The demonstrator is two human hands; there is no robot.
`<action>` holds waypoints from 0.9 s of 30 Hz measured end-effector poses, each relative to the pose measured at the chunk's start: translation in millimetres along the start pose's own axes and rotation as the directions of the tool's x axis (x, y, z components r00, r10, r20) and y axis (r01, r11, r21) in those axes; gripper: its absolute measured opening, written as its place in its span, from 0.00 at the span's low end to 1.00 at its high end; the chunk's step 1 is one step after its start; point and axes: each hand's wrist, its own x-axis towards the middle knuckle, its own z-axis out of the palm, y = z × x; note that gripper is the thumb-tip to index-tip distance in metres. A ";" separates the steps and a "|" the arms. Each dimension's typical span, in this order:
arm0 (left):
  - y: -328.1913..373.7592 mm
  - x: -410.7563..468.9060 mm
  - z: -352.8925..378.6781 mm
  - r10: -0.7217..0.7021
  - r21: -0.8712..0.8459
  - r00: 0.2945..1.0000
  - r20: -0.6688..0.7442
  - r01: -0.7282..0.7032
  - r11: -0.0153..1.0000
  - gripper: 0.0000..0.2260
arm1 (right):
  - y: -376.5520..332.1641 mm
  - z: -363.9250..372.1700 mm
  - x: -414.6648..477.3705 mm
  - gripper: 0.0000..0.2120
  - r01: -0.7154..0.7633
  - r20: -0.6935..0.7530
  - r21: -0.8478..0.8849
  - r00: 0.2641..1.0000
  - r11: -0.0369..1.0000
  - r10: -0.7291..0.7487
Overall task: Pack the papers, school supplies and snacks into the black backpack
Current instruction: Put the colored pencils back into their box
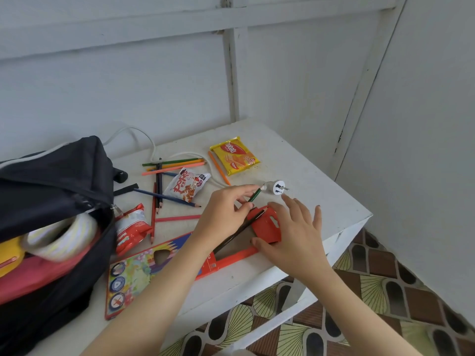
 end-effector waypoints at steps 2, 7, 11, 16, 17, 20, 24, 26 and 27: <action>-0.7 -3.5 0.0 -0.023 0.010 0.999 0.041 0.022 1.000 0.19 | -4.7 -0.5 2.2 0.37 -0.006 0.017 -0.025 1.000 1.000 0.006; -2.2 -14.5 -2.0 -0.045 0.098 0.995 0.087 0.036 0.995 0.16 | -15.8 -2.7 8.3 0.34 -0.027 0.050 -0.079 0.998 0.996 0.031; -4.4 -30.8 -6.5 0.015 0.163 0.999 0.041 -0.021 0.986 0.14 | -21.9 -3.1 10.0 0.29 -0.027 -0.002 -0.107 1.000 0.994 0.027; -19.9 -55.0 -5.0 0.063 0.255 0.998 -0.005 -0.059 0.965 0.13 | -23.1 2.4 11.7 0.27 0.006 -0.050 -0.151 0.999 0.989 -0.014; -22.8 -57.0 -5.2 0.048 0.266 0.999 -0.017 -0.041 0.963 0.13 | -22.9 4.6 12.2 0.26 0.018 -0.078 -0.152 0.997 0.988 -0.030; -24.3 -60.7 -8.5 0.033 0.282 0.999 -0.030 -0.023 0.959 0.16 | -22.1 8.4 11.6 0.25 0.069 -0.167 -0.166 0.981 0.984 -0.097; -22.2 -64.8 -12.0 0.057 0.289 0.998 -0.010 -0.051 0.956 0.17 | -23.0 7.3 9.1 0.23 0.075 -0.214 -0.142 0.971 0.987 -0.104; -22.4 -65.9 -12.3 0.056 0.302 0.998 -0.010 -0.050 0.952 0.19 | -21.1 8.4 9.0 0.23 0.061 -0.205 -0.121 0.975 0.991 -0.085; -22.2 -65.9 -12.2 0.055 0.313 0.998 -0.005 -0.050 0.949 0.20 | -19.7 9.0 8.8 0.22 0.056 -0.201 -0.104 0.977 0.993 -0.076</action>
